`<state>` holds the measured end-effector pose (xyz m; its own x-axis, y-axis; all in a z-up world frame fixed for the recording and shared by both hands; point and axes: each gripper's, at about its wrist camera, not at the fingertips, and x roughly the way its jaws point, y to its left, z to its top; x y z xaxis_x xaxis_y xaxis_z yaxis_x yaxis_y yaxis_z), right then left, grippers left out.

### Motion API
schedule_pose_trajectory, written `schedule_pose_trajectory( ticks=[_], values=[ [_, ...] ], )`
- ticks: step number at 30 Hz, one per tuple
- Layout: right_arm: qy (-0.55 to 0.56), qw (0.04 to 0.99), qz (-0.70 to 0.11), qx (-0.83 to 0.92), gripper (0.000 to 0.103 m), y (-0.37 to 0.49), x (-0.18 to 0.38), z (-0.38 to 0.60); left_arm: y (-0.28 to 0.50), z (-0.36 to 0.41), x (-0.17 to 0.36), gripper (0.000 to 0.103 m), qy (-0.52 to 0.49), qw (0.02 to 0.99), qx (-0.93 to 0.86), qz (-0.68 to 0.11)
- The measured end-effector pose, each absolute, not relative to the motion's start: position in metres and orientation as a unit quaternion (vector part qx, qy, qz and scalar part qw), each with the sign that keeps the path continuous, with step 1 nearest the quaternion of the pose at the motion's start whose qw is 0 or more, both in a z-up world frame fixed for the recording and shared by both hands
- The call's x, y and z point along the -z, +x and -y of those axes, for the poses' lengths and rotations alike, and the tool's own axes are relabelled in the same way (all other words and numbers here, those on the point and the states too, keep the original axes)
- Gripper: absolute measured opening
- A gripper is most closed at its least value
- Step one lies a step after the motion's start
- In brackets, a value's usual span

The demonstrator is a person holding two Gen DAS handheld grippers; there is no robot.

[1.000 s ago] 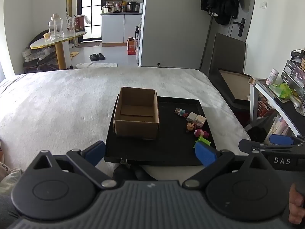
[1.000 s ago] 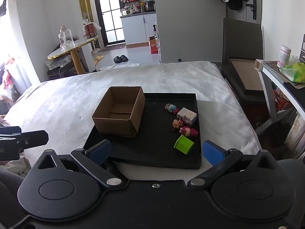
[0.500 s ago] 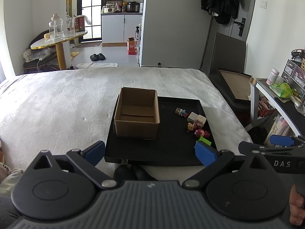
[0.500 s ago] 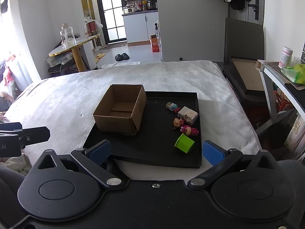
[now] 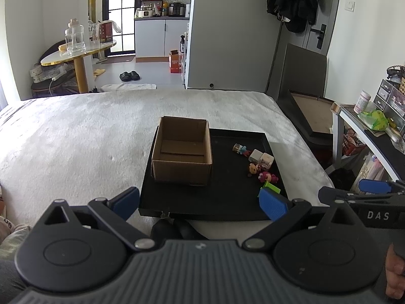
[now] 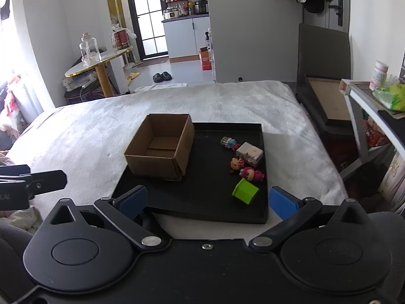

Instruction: Organize rigid objects

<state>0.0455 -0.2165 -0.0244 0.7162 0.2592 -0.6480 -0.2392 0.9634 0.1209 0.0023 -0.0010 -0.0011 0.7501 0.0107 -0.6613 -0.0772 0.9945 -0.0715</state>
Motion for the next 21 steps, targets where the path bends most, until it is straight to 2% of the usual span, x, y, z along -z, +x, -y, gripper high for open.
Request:
schedule_pose_trajectory(
  ticks=[21],
  values=[
    [0.011,0.927,-0.349,-0.138,0.103,0.0420,0.0198,0.2153,0.0016,-0.0001,0.0020,0.100,-0.045,0.933,-0.026,-0.357]
  ],
)
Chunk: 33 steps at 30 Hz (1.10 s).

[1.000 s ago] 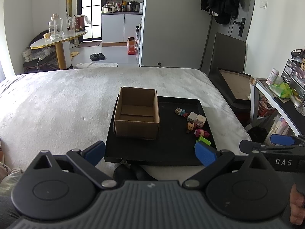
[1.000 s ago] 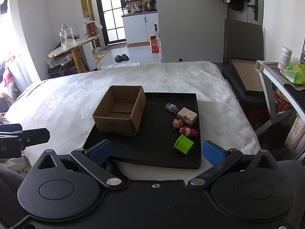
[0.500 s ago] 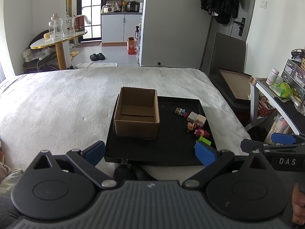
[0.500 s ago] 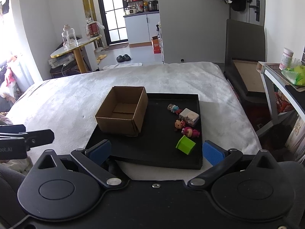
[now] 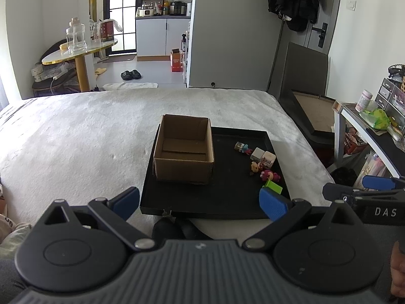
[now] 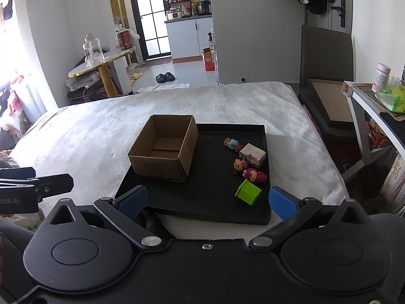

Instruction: Organize rigid objects

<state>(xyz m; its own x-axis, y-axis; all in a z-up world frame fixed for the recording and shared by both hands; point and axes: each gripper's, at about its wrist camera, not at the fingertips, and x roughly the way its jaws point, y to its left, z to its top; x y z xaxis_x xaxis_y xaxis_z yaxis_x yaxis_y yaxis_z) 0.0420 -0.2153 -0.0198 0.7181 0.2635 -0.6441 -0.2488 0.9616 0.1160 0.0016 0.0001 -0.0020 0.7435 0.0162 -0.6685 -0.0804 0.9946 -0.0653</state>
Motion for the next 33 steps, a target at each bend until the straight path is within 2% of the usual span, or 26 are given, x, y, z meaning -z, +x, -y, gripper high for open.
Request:
schedule_pose_trajectory(
  ticks=[25,33],
  values=[
    [0.024,0.929,-0.345,-0.130,0.103,0.047,0.023,0.222,0.006,0.001,0.006,0.100,-0.040,0.933,-0.021,-0.358],
    [0.041,0.926,-0.356,-0.120,0.103,0.058,0.043,0.229,0.027,-0.003,0.018,0.100,-0.047,0.927,-0.018,-0.372]
  ],
)
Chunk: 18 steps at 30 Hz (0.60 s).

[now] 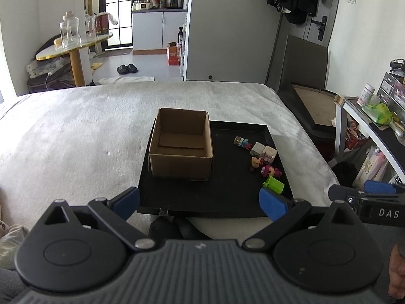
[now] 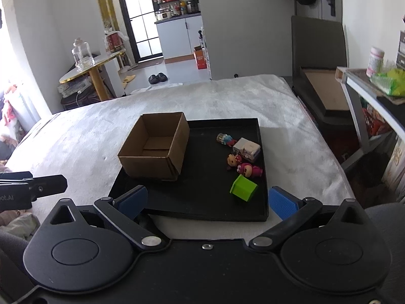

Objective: Organize rigid objects
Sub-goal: 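Move the right gripper to the lime-green cube and close on it while the left gripper steadies the cardboard box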

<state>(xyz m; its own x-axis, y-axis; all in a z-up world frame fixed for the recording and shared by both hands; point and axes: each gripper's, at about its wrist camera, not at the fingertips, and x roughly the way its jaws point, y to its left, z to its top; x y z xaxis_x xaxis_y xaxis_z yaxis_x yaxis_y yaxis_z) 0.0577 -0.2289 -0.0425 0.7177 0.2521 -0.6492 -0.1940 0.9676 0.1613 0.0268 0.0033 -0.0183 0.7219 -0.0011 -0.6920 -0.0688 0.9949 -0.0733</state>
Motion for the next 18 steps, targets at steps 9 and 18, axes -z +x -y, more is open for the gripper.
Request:
schedule_pose_trajectory(
  ticks=[9,18],
  values=[
    [0.085,0.929,-0.343,-0.109,0.103,0.071,0.059,0.248,0.053,-0.018,0.040,0.100,-0.054,0.917,-0.023,-0.394],
    [0.105,0.930,-0.339,-0.095,0.101,0.092,0.080,0.256,0.084,-0.038,0.057,0.100,-0.066,0.911,-0.049,-0.403]
  ],
)
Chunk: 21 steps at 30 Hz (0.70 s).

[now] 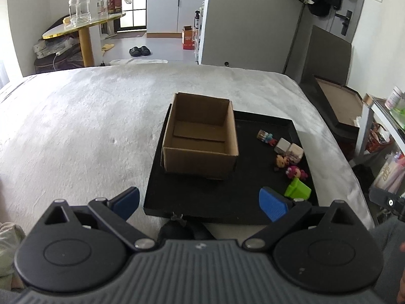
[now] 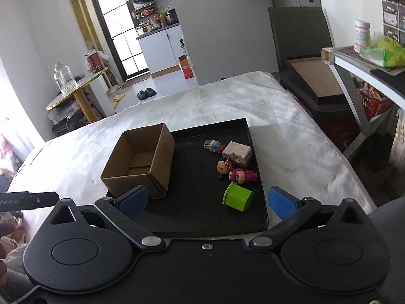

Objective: Organize rigid objects
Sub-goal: 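Move the right gripper to the lime-green cube and close on it while the left gripper steadies the cardboard box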

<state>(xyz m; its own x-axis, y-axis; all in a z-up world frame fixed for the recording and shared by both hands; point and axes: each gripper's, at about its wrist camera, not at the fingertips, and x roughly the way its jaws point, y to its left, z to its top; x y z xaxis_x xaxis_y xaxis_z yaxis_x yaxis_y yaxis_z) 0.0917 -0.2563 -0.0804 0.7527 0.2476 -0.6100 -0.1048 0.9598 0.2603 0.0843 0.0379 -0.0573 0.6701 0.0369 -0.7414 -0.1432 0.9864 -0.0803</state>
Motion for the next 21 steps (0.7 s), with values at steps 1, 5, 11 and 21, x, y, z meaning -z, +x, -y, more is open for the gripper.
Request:
schedule_pose_trajectory(
  ticks=[1,5,11,21],
  values=[
    [0.109,0.930,-0.339,-0.092,0.099,0.094,0.083,0.258,0.088,-0.039,0.059,0.100,-0.067,0.912,-0.050,-0.402],
    [0.114,0.931,-0.339,-0.081,0.095,0.104,0.092,0.262,0.104,-0.047,0.067,0.100,-0.077,0.912,-0.058,-0.400],
    [0.123,0.924,-0.356,-0.066,0.091,0.125,0.111,0.266,0.128,-0.059,0.082,0.099,-0.088,0.908,-0.074,-0.404],
    [0.129,0.905,-0.402,-0.062,0.081,0.156,0.150,0.259,0.160,-0.084,0.102,0.098,-0.098,0.902,-0.109,-0.405]
  ],
)
